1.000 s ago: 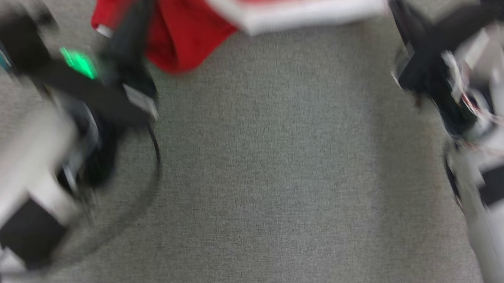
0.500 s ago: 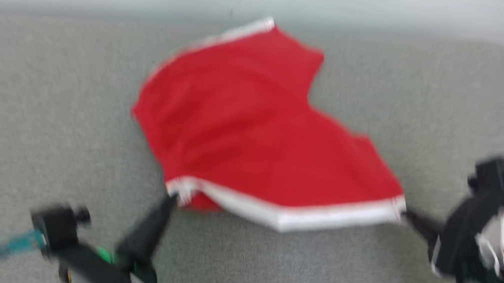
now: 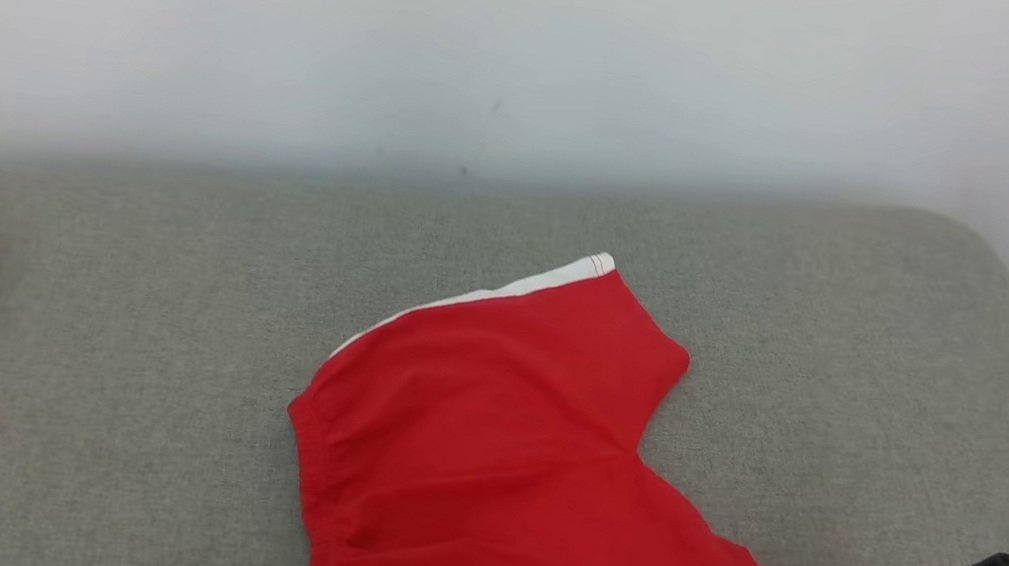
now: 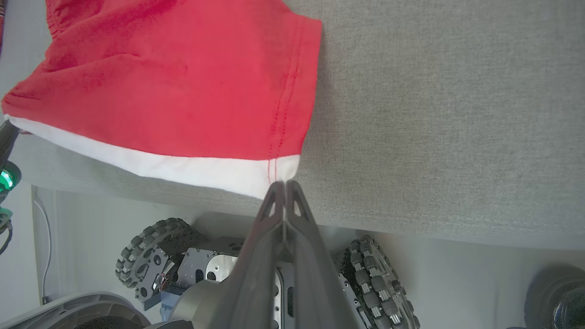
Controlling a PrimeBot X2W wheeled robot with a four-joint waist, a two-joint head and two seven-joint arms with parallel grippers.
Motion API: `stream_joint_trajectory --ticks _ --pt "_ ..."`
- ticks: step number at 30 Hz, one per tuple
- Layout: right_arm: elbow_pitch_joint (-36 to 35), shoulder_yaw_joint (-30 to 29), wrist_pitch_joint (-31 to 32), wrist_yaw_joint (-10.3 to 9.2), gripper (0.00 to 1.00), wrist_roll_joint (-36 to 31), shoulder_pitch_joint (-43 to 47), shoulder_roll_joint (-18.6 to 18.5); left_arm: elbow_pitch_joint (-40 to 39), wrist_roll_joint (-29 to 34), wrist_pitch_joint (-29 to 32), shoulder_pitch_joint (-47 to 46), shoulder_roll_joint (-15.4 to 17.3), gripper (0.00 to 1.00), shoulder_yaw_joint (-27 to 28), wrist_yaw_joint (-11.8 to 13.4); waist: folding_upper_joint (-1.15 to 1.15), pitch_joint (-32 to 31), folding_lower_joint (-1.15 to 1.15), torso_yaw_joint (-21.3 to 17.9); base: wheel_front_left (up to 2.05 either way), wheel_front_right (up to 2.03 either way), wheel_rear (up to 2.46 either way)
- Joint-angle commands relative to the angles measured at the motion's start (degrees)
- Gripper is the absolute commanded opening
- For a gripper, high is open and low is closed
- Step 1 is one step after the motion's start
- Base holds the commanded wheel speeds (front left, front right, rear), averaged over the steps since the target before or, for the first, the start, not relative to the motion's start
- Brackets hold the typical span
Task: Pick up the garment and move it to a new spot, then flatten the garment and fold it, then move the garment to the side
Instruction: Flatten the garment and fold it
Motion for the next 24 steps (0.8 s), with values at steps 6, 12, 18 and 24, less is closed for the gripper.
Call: stream_joint_trajectory --ticks 6,12,18,24 --pt "-2.3 -2.0 -5.1 0.2 0.0 -3.7 -2.7 2.8 -2.7 0.6 -0.6 -0.1 0.7 0.0 0.9 0.8 0.02 0.1 0.02 1.9 0.0 0.0 0.0" --pt "5.0 1.5 -15.1 0.2 0.0 -7.5 -11.8 3.0 -1.6 1.4 0.0 -4.9 -3.1 0.0 1.1 1.9 0.02 1.7 0.02 5.2 0.0 0.0 0.0" --pt "15.9 4.1 -24.8 0.2 0.0 -11.4 -22.4 0.9 0.8 1.4 3.7 -12.7 -8.1 0.0 0.4 3.4 0.02 4.8 0.02 9.8 0.0 0.0 0.0" --pt "27.4 6.3 -32.4 0.2 0.0 -13.6 -31.7 -1.8 5.6 2.4 5.7 -19.4 -12.3 0.0 0.8 7.0 0.02 7.7 0.02 13.4 0.0 0.0 0.0"
